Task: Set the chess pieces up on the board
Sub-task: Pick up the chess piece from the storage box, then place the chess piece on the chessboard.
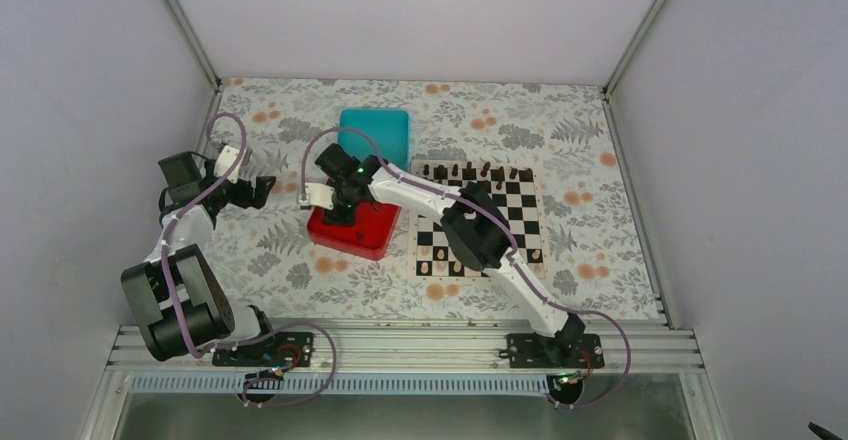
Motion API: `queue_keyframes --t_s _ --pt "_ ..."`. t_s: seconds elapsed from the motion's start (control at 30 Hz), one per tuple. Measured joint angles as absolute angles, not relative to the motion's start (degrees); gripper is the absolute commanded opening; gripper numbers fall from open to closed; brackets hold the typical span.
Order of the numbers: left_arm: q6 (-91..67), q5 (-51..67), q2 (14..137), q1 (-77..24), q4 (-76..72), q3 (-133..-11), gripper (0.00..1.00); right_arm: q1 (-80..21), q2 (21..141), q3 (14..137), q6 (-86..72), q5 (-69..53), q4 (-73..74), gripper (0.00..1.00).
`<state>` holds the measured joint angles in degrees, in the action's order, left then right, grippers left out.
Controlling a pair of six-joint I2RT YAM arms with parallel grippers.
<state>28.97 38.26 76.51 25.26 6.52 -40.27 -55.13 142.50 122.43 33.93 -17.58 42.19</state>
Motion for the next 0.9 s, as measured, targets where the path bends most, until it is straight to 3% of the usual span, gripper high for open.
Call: queue_keyframes --t_s 0.23,0.6,0.9 --pt "28.97 38.3 76.51 25.39 6.52 -40.27 1.0 -55.09 141.36 119.87 33.8 -18.11 40.51 0.04" --pt "28.97 38.44 76.51 25.39 6.52 -40.27 1.0 -50.78 123.92 108.88 32.71 -20.16 40.58 0.04" --pt "28.88 38.44 75.11 25.39 6.52 -40.27 1.0 -33.8 101.78 90.04 32.6 -20.21 39.44 0.04"
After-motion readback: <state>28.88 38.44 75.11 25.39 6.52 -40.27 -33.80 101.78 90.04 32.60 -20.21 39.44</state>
